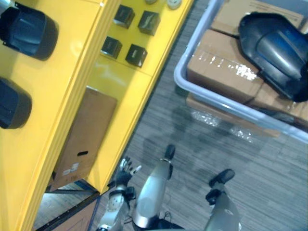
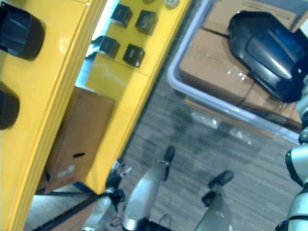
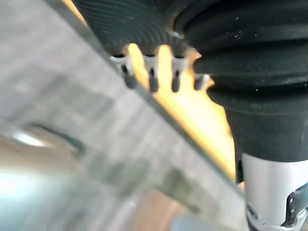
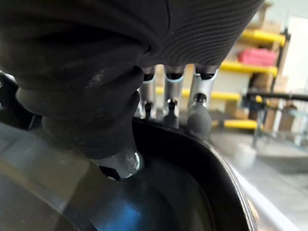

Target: Walk over and take plastic housings, then place them on the shelf

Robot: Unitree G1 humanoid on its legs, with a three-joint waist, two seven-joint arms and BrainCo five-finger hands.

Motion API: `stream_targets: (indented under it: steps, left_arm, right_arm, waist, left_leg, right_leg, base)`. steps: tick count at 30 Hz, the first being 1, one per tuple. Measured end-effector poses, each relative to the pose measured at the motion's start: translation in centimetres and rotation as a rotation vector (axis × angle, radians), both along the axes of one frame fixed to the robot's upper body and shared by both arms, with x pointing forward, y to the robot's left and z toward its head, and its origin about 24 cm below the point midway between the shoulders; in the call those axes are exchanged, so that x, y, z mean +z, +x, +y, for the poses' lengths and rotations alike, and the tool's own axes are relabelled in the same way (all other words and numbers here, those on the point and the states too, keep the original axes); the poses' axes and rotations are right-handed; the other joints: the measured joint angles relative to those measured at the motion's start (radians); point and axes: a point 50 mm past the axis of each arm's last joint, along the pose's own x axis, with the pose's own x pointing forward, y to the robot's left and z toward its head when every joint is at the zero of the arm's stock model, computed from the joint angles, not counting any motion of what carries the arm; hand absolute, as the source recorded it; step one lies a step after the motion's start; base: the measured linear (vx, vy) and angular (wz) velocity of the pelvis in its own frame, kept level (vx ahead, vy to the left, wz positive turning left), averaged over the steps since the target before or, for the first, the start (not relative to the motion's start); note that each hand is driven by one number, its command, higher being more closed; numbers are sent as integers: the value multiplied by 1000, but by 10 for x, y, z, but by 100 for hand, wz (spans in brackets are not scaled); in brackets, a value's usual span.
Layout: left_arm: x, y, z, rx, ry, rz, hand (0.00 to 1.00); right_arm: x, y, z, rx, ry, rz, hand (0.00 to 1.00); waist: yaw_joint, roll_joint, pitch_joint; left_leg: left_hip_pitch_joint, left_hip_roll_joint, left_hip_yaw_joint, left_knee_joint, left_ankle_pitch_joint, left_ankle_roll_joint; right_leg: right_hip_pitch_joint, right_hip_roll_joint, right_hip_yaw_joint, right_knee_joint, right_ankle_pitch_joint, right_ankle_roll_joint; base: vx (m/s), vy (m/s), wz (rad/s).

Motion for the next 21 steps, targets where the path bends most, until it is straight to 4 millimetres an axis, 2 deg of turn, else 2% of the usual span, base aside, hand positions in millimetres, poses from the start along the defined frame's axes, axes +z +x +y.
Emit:
stream_targets:
  steps: [5, 8, 14, 18, 21]
  left_arm:
    - [29, 16, -9, -27, -44, -118, 0]
    - [48, 24, -14, -36, -66, -194, 0]
    - [89, 53, -27, -62, -80, -336, 0]
    - [122, 74, -44, -94, -88, -434, 0]
    - [139, 86, -51, -99, -85, -463, 0]
  right_arm:
    - [-3, 13, 22, 98, 6, -33, 100]
    - [-6, 18, 32, 132, 12, -55, 100]
    - [-18, 33, 58, 208, 115, -127, 100]
    - [-22, 38, 72, 240, 259, -254, 100]
    - [-26, 46, 92, 294, 297, -276, 100]
  waist:
    - [-35, -24, 16]
    - [-42, -27, 17]
    - [-65, -49, 22]
    - [-80, -55, 21]
    - [-97, -85, 19]
  left_leg:
    - [28, 10, 9, -6, 2, -3]
    - [44, 13, 16, -10, 2, -3]
    - [42, 27, 22, -12, 7, -11]
    - [36, 33, 25, -13, 11, -16]
    - [27, 40, 38, -11, 11, -16]
  right_leg:
    - [20, 7, 7, -3, 3, -3]
    - [32, 10, 13, -9, 6, -4]
    - [31, 30, 26, -28, 21, -13]
    - [27, 38, 29, -39, 31, -18]
    - [10, 44, 43, -45, 41, -22]
  base:
    - [-15, -7, -4]
    - [-30, 14, -5]
    - [-39, 4, -6]
    - [-40, 4, -4]
    - [-28, 15, -14]
